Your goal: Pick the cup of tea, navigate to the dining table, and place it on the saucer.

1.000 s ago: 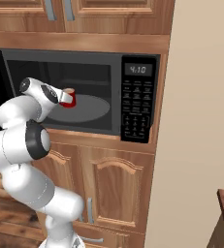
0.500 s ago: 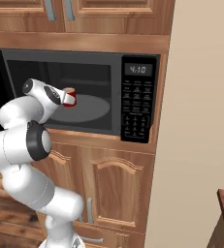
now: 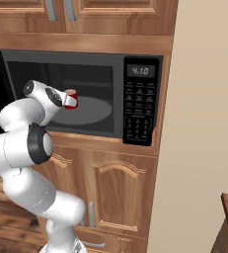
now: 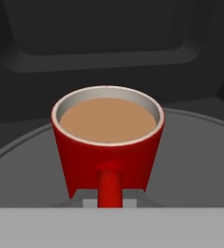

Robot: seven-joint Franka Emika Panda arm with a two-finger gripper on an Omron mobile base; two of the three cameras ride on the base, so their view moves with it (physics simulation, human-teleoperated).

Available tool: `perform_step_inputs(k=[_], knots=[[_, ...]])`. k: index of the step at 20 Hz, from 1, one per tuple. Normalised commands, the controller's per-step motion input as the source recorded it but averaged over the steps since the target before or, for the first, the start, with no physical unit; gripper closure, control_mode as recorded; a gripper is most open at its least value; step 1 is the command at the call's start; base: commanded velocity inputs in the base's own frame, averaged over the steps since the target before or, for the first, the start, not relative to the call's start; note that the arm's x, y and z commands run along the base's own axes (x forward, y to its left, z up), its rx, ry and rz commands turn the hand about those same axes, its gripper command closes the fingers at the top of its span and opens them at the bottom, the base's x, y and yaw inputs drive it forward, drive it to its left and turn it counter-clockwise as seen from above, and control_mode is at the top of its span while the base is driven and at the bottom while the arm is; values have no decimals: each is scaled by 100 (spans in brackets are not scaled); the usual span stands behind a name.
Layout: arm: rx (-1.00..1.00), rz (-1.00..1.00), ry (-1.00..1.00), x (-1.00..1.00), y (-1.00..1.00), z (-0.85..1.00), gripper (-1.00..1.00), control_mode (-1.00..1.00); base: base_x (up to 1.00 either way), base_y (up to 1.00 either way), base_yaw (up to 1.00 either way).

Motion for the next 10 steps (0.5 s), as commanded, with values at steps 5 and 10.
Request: perform_step_inputs(k=[5,10], knots=[[0,0,0,0,0,0,100,-100,0,0,0],[0,0,0,0,0,0,100,-100,0,0,0]])
